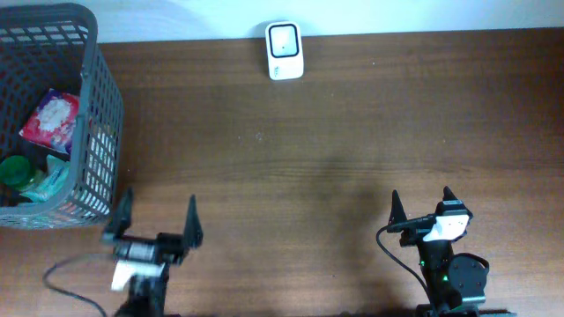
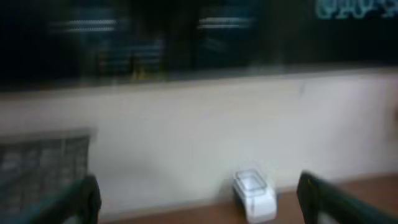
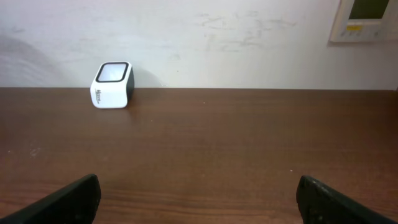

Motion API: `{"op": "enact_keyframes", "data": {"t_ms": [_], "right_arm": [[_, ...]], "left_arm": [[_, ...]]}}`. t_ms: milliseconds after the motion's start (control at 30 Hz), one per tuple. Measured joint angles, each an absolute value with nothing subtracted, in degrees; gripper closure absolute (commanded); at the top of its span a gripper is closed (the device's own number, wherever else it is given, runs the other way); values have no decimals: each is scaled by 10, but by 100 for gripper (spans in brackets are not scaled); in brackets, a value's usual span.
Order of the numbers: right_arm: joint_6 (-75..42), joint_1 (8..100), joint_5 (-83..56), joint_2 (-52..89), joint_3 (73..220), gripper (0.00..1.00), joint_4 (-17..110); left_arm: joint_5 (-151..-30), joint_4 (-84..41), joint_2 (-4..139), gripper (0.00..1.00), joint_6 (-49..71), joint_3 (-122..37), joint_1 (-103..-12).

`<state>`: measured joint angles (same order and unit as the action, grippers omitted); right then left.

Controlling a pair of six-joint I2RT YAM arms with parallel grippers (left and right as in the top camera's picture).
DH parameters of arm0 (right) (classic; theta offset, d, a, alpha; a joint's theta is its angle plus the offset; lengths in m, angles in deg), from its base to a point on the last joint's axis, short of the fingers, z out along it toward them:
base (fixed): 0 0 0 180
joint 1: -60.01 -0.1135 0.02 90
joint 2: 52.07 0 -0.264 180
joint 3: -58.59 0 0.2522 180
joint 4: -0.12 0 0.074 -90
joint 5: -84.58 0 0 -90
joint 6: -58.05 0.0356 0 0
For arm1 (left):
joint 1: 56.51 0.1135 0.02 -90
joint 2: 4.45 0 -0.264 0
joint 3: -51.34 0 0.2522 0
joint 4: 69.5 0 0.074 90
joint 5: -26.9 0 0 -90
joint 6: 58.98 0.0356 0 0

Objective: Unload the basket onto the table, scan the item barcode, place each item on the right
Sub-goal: 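Reach the left gripper into the grey basket and grasp the purple-red package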

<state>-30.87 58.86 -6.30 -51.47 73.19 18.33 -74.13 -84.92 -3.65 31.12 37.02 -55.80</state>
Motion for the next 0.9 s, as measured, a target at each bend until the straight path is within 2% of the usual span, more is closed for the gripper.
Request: {"op": "enact_keyframes", "data": {"t_ms": [33, 67, 167, 267, 333, 567, 600, 633, 733, 833, 900], "right_arm": [[-309, 589, -63, -515, 732, 1, 183], [-309, 589, -63, -515, 732, 1, 184], [-309, 589, -63, -515, 732, 1, 183], [-309, 589, -63, -515, 732, 1, 183], [-309, 589, -63, -514, 732, 1, 183], [-309, 589, -63, -514, 732, 1, 182], [-309, 589, -63, -514, 732, 1, 183], [-309, 589, -63, -514, 732, 1, 183], [-309, 589, -63, -514, 732, 1, 183], [-309, 589, -63, -514, 732, 1, 183], [-309, 589, -63, -514, 732, 1, 183]], "left_arm": [[-755, -932, -39, 1, 312, 367, -558], [-757, -957, -40, 1, 312, 366, -558], [-749, -966, -32, 1, 317, 339, -558], [-742, -951, 38, 1, 361, 225, -558], [-740, -893, 120, 1, 386, 113, -558], [-703, -380, 513, 1, 473, -408, -559], [-689, -328, 587, 1, 487, -492, -559], [-679, -314, 610, 1, 491, -508, -559], [-577, -211, 731, 1, 465, -649, -546], [-554, -88, 855, 1, 404, -816, -456], [-595, -71, 912, 1, 366, -857, -373]]}}
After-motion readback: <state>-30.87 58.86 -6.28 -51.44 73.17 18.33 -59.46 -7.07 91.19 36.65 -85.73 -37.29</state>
